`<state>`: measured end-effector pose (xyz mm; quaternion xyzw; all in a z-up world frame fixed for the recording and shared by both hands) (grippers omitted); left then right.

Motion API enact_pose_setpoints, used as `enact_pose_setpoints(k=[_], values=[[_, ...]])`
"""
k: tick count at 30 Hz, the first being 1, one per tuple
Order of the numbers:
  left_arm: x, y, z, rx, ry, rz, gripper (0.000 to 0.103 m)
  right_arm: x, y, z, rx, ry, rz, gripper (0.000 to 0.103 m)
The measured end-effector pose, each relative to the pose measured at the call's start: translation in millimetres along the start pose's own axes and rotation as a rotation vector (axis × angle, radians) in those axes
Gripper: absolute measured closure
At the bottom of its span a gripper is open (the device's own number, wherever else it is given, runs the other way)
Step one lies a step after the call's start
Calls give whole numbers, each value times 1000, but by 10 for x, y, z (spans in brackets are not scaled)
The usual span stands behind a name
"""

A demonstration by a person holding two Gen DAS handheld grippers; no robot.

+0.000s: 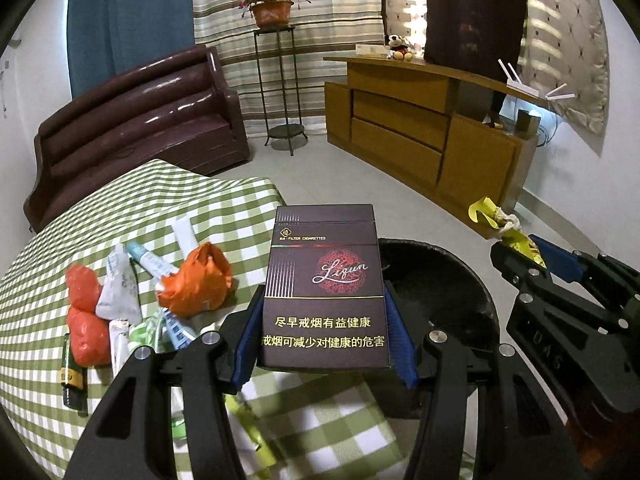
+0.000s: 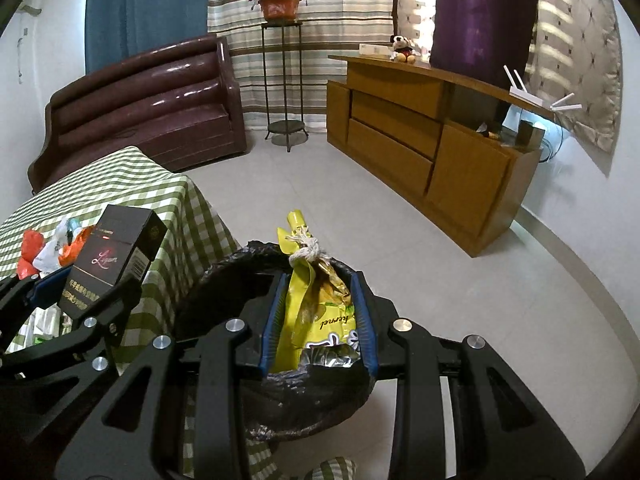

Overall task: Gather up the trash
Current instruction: 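Carry both items over the black bin and open both tools to drop them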

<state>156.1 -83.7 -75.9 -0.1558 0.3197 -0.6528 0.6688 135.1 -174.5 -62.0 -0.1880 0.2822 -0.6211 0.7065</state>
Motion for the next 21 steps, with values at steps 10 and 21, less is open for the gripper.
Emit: enact_pose_setpoints(k=[10,21], values=[[160,157,20,-19,25,9,48,136,157,27,-10,29,-1,71],[192,193,23,-19,36,13,37,217,240,15,-16,64,10,64]])
Point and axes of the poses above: each gripper's, at about its wrist camera, not at the fingertips, and y roughly the way its jaws point, x to its right, z to its top, the point moved 8 cm from there along y, roughly the way its jaws point, and after that the axes turned 15 degrees about z, right-handed, at the moved point
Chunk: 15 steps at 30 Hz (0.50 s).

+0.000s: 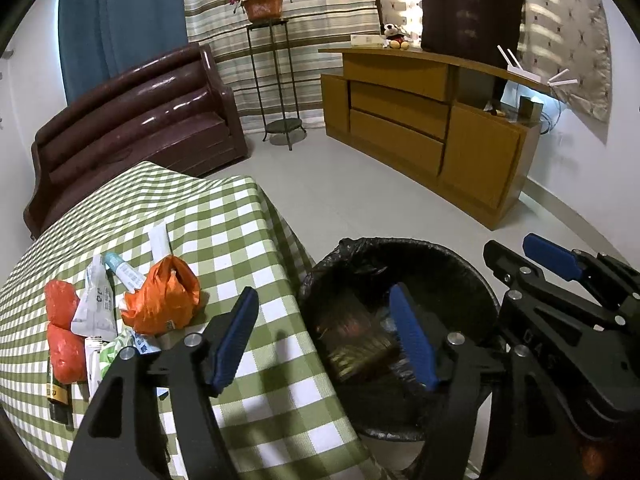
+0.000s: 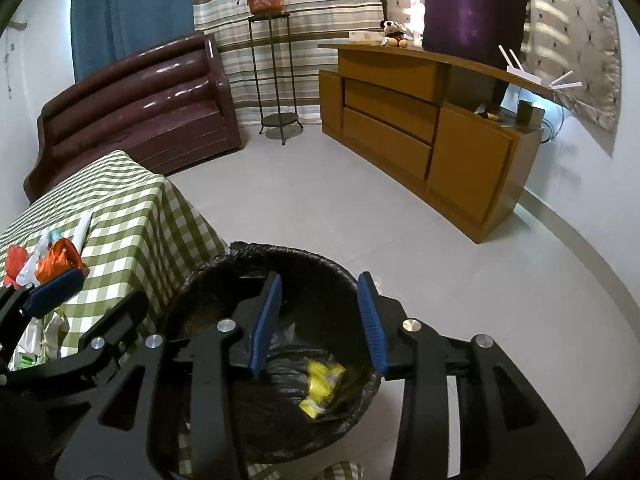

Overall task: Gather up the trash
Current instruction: 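Carry both items over the black bin and open both tools to drop them, then grasp the green bottle with the left tool while the right tool grasps the striped wrapper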

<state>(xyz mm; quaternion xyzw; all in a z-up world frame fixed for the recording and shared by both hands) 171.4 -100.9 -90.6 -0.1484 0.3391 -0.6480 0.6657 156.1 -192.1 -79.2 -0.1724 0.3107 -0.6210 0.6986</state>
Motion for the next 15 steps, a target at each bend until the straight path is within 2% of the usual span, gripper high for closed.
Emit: enact_pose_setpoints(k=[15], values=[[-77,-48,24,8,-15,1,36,18,-79,21,11,-2,-20,64]])
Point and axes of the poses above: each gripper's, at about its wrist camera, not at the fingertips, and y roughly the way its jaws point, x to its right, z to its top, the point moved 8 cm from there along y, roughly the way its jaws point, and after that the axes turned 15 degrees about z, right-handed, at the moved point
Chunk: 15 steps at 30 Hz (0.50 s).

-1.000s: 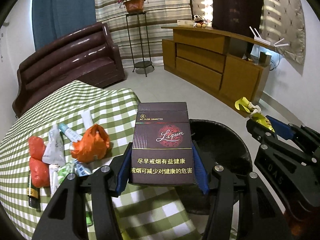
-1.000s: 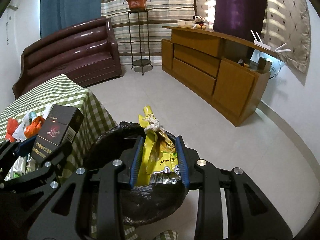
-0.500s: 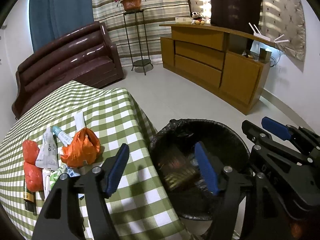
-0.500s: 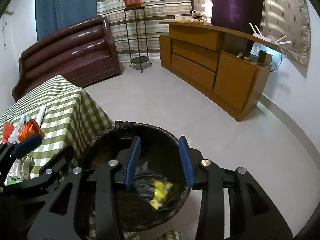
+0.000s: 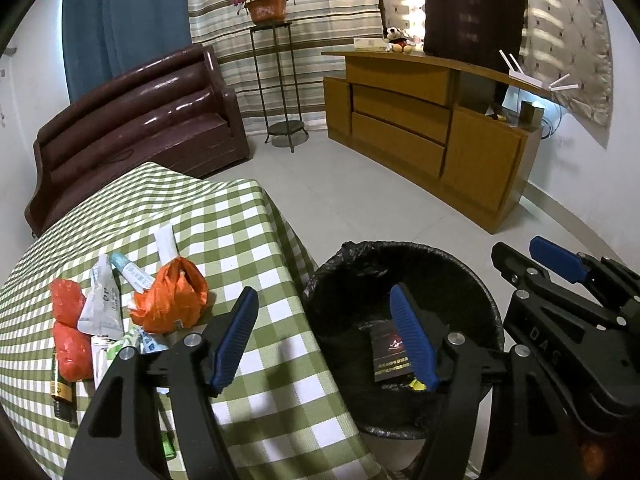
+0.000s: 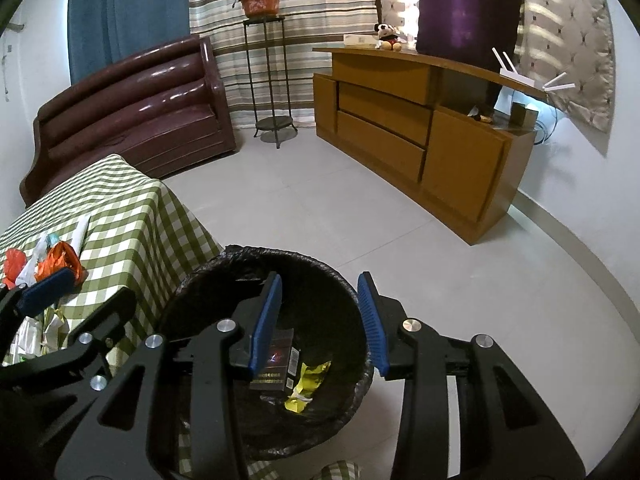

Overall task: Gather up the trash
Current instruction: 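Grasp the green bottle with the left tool while the right tool grasps the striped wrapper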

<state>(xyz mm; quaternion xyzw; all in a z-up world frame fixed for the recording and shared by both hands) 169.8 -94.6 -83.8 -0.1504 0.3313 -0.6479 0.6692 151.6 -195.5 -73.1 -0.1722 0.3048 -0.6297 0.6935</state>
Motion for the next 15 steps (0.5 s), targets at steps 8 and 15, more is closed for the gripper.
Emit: enact_pose_setpoints(k=[8,15], values=[[-221,-157,-49,1,-21,11,36,-46,-91,-23,0,-1,-4,53],[-634,-252,-195,-18,-57,66,36,-348,-143,-92,-12,-40,32,53]])
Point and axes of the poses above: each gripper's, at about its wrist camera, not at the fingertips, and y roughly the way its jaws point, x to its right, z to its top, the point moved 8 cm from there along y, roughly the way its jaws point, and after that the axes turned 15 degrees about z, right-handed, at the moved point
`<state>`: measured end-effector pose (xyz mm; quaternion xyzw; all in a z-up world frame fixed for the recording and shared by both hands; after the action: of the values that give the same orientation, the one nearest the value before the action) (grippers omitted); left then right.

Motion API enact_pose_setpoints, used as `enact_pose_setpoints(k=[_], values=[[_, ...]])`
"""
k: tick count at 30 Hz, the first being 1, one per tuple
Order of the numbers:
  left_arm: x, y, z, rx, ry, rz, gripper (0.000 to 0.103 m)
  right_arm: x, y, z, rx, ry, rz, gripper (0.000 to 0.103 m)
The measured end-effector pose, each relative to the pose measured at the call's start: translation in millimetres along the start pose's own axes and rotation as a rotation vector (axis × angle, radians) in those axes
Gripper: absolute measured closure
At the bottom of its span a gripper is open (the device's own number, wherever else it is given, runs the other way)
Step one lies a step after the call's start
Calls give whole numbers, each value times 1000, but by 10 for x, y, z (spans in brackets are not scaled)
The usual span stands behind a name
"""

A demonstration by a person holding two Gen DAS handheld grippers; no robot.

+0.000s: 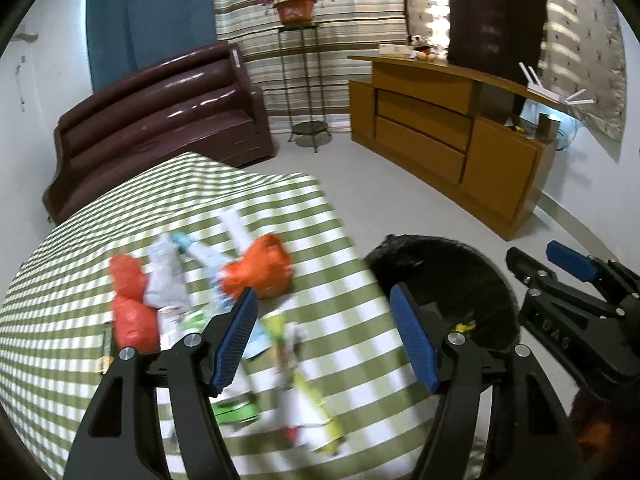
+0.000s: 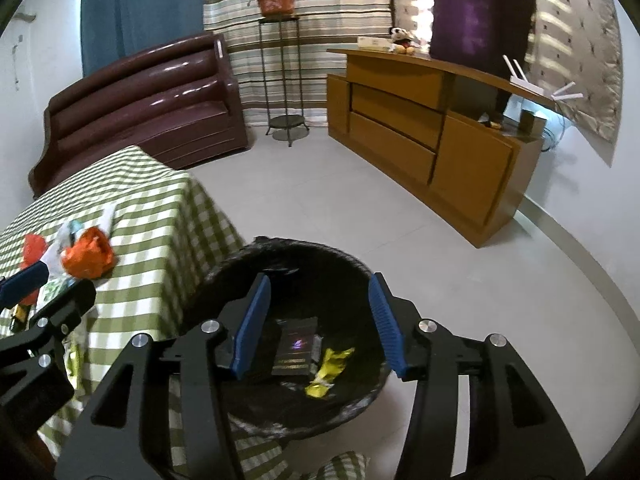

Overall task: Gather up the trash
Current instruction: 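Grasp the green bottle with the left tool while the right tool grasps the striped wrapper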

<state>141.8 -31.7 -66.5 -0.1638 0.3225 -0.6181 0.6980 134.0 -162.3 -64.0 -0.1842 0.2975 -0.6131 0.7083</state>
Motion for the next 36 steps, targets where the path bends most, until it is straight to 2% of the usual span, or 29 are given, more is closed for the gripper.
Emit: enact_pose_setpoints(k=[15,21,36], values=[[-1224,20,-429,-70,-131,159,35,-953,7,-64,-33,-115,117,53],[-1573,121,-587,-110,-166,206,35,-1315,29,-68,-39,-154,156,53],[-1738,475,-754,-233,-193,159,35,-1621,187,-278,-106,-181,184,53]])
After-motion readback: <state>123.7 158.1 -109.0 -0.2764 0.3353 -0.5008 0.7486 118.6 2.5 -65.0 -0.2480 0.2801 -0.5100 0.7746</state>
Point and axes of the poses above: each gripper's, at about its wrist camera, not at the fingertips, and y roughly the way its jaws point, x to its right, z to its top, the point moved 8 cm from there along y, roughly the way its jaws point, and after that the axes turned 15 degrees about z, right-handed, at the moved point
